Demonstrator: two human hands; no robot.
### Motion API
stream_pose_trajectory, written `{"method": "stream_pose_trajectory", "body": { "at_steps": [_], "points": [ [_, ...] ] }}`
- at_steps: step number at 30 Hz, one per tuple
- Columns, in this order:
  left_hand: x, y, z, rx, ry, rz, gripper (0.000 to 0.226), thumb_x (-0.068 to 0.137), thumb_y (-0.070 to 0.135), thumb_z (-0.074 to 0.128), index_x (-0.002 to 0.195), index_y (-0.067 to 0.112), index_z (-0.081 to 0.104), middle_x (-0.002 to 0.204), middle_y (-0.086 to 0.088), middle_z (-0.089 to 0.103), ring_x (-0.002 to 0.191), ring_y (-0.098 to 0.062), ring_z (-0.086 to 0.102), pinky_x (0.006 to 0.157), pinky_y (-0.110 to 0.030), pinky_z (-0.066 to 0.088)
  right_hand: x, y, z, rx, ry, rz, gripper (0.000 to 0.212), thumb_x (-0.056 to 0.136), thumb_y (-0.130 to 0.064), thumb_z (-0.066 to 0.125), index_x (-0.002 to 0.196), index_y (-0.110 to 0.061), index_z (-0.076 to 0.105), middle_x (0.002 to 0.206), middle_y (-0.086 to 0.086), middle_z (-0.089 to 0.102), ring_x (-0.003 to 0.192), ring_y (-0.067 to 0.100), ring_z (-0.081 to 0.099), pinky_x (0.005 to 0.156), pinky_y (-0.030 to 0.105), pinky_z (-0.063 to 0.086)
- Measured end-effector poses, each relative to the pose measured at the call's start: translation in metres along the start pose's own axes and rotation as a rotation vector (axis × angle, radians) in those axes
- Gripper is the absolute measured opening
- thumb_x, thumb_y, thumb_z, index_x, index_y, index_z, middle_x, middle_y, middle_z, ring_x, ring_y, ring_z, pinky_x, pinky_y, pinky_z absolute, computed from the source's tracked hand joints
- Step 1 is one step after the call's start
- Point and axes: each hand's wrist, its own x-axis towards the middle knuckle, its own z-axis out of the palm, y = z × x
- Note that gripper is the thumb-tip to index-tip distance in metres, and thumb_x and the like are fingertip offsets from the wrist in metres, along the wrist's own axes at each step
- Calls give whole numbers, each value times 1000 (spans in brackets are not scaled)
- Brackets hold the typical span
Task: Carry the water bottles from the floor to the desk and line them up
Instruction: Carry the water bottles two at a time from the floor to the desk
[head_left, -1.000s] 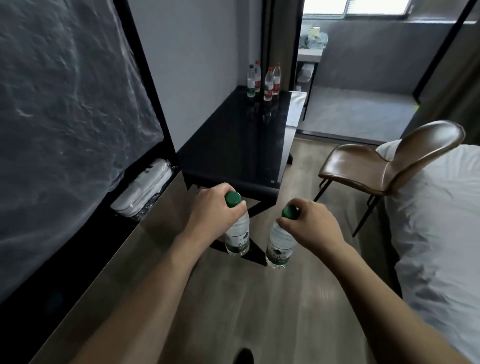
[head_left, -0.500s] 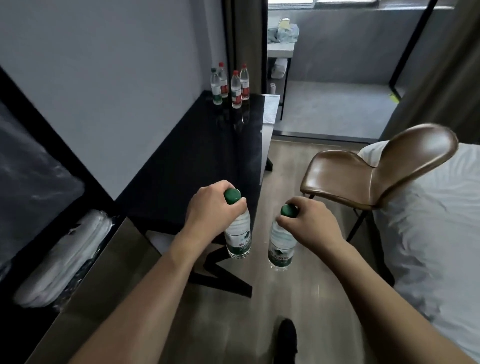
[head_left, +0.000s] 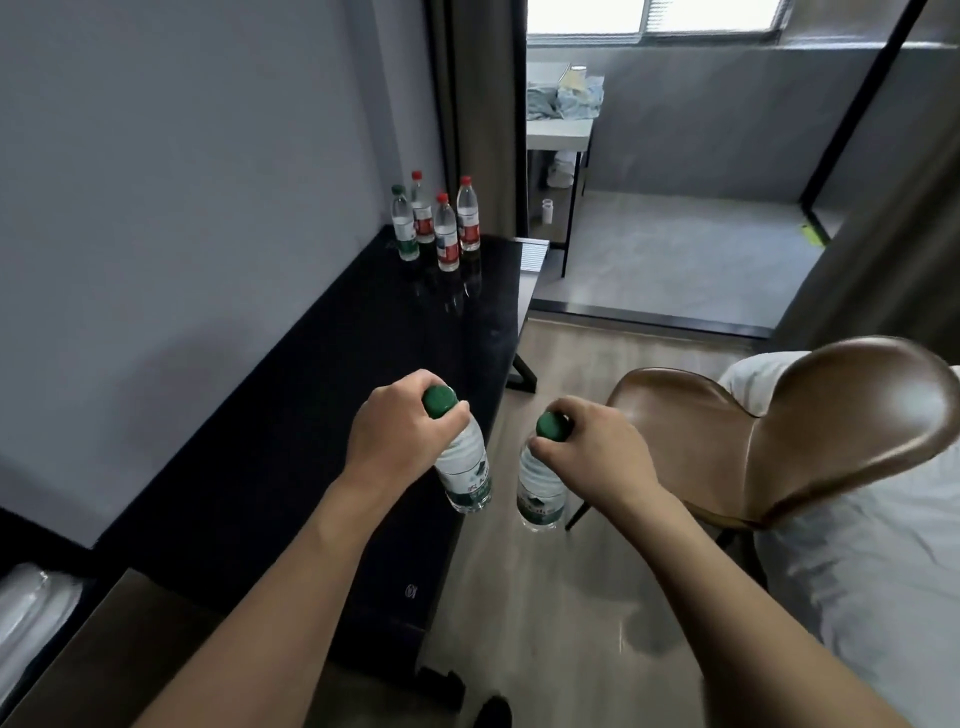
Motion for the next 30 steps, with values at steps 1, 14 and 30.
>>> {"method": "stream_pose_trajectory", "body": {
  "at_steps": [1,14,30],
  "points": [
    [12,2,7,-1,-4,-5,18,78,44,70,75,28,63,63,12,62,60,-4,59,57,-27,49,14,6,0,-3,-7,5,26,72,-45,65,86,-23,63,81,-6,66,80,22,61,64,31,48],
    [218,-32,80,-16,-53,-101,19,72,49,68,70,31,61,59,14,60,56,-3,58,52,-23,45,241,31,38,-51,-114,-69,23,70,-47,64,82,-28,61,74,-9,61,75,19,61,59,27,41],
    [387,-79,98,37,94,-320,15,74,43,70,71,32,61,64,15,62,60,-2,59,50,-21,46,479,12,106,-45,-294,-251,21,70,-46,63,81,-28,60,71,-12,60,68,15,58,58,27,45]
  ]
}}
